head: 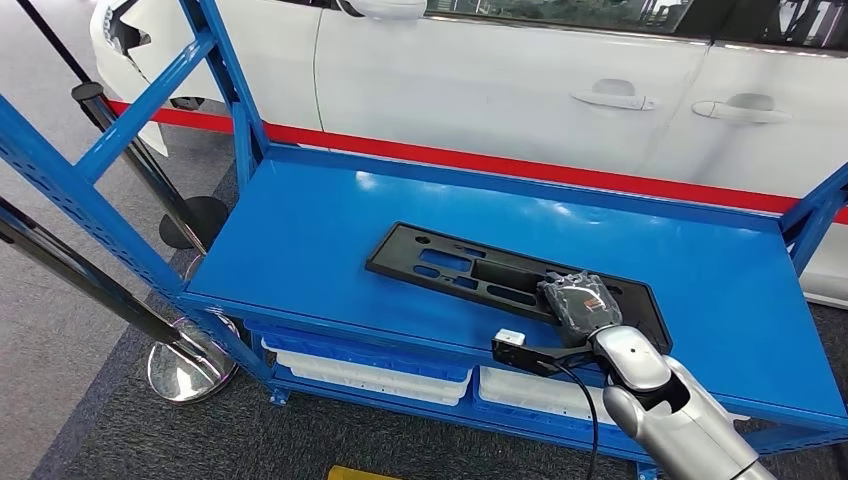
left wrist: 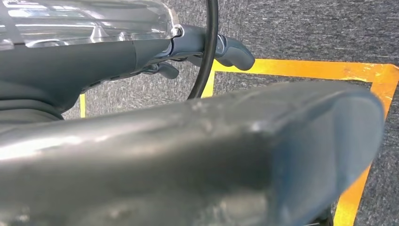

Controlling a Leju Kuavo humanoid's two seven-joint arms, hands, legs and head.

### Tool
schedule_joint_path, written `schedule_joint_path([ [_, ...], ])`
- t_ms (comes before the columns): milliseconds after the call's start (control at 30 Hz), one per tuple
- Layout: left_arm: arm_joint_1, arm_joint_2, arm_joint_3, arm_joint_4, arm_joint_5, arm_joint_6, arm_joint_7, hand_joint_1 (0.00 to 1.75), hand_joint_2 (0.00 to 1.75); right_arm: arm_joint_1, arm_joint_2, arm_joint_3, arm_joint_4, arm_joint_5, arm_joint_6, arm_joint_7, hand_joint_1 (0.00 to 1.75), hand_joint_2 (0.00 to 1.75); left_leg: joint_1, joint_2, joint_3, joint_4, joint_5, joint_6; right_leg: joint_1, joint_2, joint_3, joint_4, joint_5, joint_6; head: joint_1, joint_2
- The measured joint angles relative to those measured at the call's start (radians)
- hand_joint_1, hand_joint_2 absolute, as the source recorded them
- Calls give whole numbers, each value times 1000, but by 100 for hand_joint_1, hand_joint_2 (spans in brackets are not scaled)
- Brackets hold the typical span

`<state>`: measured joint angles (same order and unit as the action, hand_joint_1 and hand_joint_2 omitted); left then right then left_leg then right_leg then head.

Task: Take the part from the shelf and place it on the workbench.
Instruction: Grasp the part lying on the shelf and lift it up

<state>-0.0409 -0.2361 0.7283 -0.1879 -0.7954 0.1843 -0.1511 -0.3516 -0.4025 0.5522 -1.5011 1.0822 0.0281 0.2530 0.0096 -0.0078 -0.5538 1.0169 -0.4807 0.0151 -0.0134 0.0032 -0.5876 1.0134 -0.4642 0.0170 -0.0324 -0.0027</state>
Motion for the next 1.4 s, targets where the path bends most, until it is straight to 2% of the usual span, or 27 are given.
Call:
schedule_joint_path([
  [667, 0, 0, 1, 0, -1, -3, -5, 0, 0, 14, 1, -33, 6, 6, -14, 1, 168, 175, 0, 0, 0, 0, 0, 0, 0, 0, 1, 0, 0, 0, 0, 0],
  [800, 0, 0, 1, 0, -1, -2, -6, 0, 175, 15, 2, -35, 7, 7, -18, 0, 174, 175, 0, 0, 0, 0, 0, 0, 0, 0, 1, 0, 0, 0, 0, 0],
  [1267, 0, 0, 25, 0, 31, -8, -23, 0, 175, 30, 12, -44, -6, -14, -50, -24, 175, 175, 0, 0, 0, 0, 0, 0, 0, 0, 0, 0, 0, 0, 0, 0],
  [1400, 0, 0, 32, 0, 35, -19, -28, 0, 175, 52, 26, -64, -31, -83, -127, -59, 175, 175, 0, 0, 0, 0, 0, 0, 0, 0, 0, 0, 0, 0, 0, 0],
])
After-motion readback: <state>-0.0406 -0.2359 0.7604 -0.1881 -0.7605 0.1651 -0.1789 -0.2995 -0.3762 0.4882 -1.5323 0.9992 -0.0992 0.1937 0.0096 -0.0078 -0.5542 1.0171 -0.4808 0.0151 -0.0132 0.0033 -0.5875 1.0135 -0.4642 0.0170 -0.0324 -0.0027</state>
